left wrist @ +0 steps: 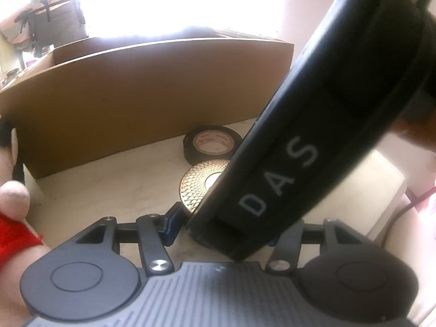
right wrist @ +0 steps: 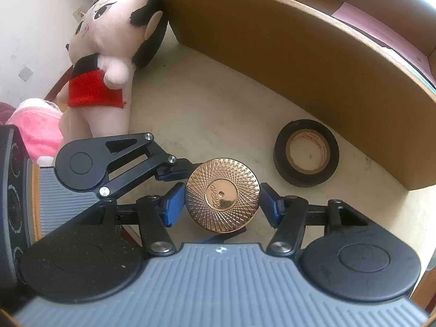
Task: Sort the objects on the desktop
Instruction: 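Carry the gold-lidded jar with the right gripper over the box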
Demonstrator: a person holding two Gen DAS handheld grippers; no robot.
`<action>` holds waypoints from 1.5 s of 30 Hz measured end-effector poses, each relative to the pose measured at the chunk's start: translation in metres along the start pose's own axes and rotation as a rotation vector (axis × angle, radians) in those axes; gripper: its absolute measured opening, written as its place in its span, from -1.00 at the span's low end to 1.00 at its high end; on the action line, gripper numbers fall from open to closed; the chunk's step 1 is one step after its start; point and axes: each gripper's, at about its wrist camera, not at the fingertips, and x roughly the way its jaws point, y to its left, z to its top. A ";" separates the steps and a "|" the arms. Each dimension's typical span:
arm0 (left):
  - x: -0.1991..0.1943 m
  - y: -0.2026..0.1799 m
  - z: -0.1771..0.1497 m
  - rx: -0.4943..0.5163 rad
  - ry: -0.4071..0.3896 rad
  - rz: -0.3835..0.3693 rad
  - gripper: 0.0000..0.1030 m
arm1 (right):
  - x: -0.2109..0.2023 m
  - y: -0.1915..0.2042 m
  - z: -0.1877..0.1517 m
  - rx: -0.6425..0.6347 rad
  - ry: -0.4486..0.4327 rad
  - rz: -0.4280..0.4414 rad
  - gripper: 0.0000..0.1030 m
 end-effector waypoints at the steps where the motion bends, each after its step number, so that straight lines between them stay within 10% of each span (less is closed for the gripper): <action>1: 0.000 -0.002 -0.001 0.007 -0.001 -0.001 0.13 | 0.000 0.000 0.000 -0.001 0.002 0.001 0.12; 45: -0.084 -0.072 -0.010 0.030 -0.003 0.027 0.11 | -0.059 -0.003 0.020 0.026 -0.016 0.063 0.11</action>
